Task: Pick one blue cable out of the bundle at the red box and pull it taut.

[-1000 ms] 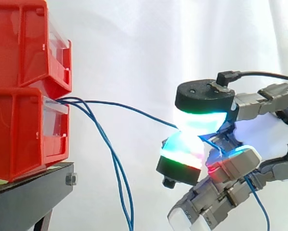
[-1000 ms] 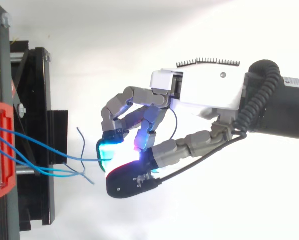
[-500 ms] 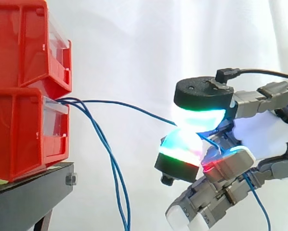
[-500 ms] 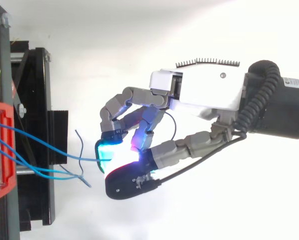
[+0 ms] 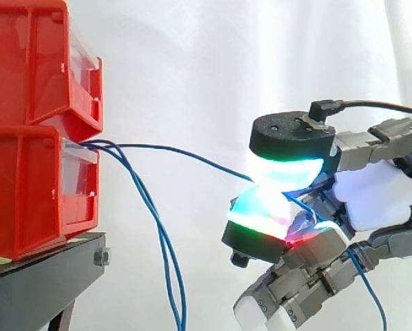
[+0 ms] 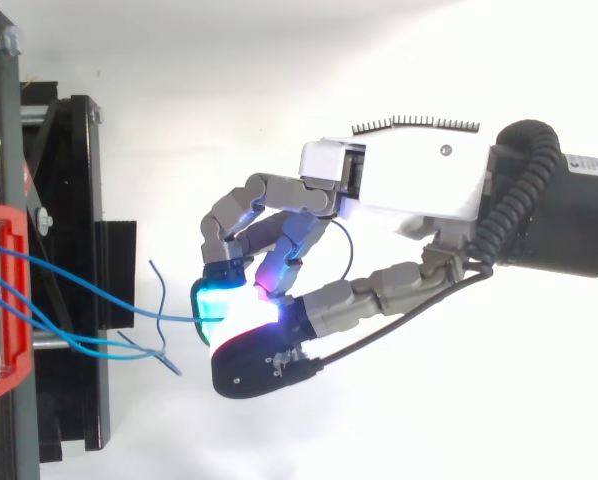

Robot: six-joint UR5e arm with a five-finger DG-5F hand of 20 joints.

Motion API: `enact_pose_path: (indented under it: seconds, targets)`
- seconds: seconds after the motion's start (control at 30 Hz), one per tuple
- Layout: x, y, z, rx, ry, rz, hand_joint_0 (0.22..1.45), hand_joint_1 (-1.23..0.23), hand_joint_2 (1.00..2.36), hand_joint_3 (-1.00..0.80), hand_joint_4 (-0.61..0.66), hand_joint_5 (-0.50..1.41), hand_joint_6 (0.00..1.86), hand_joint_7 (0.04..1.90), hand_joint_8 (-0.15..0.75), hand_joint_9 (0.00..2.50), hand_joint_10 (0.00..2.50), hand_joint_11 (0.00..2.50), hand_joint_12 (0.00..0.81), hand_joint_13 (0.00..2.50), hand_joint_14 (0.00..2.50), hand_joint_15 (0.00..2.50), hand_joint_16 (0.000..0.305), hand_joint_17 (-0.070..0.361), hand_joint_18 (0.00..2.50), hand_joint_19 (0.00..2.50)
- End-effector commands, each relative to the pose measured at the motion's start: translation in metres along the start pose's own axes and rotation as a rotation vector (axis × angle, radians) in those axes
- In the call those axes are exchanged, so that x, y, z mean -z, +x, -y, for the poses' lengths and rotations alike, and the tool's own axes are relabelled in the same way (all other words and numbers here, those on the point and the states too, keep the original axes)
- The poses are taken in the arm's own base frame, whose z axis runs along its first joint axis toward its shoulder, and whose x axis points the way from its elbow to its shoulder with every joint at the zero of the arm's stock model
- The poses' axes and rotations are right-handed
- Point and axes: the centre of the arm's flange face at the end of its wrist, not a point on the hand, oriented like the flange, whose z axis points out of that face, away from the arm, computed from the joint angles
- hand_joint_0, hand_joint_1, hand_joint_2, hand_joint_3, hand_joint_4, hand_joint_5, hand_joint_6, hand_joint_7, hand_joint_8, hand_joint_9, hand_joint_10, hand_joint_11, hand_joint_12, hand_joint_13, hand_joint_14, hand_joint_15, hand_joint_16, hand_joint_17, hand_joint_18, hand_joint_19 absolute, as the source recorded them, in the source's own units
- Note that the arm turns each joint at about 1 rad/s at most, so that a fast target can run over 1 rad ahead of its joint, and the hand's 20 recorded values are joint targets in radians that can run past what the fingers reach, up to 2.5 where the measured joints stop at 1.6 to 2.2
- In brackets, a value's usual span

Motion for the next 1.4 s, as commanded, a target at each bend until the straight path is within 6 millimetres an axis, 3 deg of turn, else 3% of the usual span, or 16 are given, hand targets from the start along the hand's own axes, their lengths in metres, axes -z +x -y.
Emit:
enact_pose_path:
  seconds: [0.0, 0.33, 0.43, 0.73, 0.93, 1.03, 1.37]
  targets:
    - [0.0000, -0.0005, 0.0002, 0.000, 0.000, 0.001, 0.62, -0.88, 1.02, -0.19, 0.11, -0.10, 0.91, 1.08, 0.367, 1.02, 0.08, 1.37, 0.377, 0.54, 0.01, 0.32, 0.057, 0.129, 0.46, 0.18]
    - [0.0002, -0.0004, 0.0009, 0.000, 0.002, 0.000, 0.64, -0.89, 1.02, -0.07, 0.06, -0.10, 0.91, 1.18, 0.387, 1.02, 0.11, 1.33, 0.382, 0.57, 0.01, 0.32, 0.060, 0.136, 0.48, 0.16]
    - [0.0001, 0.0007, 0.0000, 0.000, 0.000, -0.001, 0.65, -0.89, 1.02, -0.04, 0.03, -0.10, 0.92, 1.20, 0.383, 1.02, 0.00, 1.32, 0.384, 0.58, 0.01, 0.32, 0.061, 0.137, 0.50, 0.15]
    - [0.0002, -0.0004, 0.0009, 0.000, 0.002, 0.000, 0.71, -0.92, 1.02, -0.09, -0.04, -0.11, 0.94, 1.28, 0.360, 0.95, 0.01, 1.23, 0.364, 0.57, 0.01, 0.32, 0.057, 0.127, 0.47, 0.14]
    - [0.0002, 0.0007, 0.0008, 0.001, 0.002, -0.001, 0.71, -0.90, 1.02, -0.21, -0.07, -0.13, 0.95, 1.09, 0.356, 0.92, 0.01, 1.21, 0.365, 0.55, 0.01, 0.32, 0.056, 0.125, 0.45, 0.14]
    - [0.0002, 0.0007, 0.0008, 0.001, 0.002, -0.001, 0.69, -0.92, 1.01, -0.34, 0.01, -0.14, 0.94, 1.00, 0.357, 0.90, 0.01, 1.19, 0.365, 0.53, 0.01, 0.31, 0.056, 0.126, 0.43, 0.15]
    - [0.0004, 0.0007, 0.0015, 0.001, 0.003, -0.001, 0.58, -0.86, 1.00, -0.50, 0.09, -0.13, 0.91, 0.98, 0.359, 0.88, 0.01, 1.16, 0.372, 0.48, 0.01, 0.30, 0.057, 0.128, 0.37, 0.17]
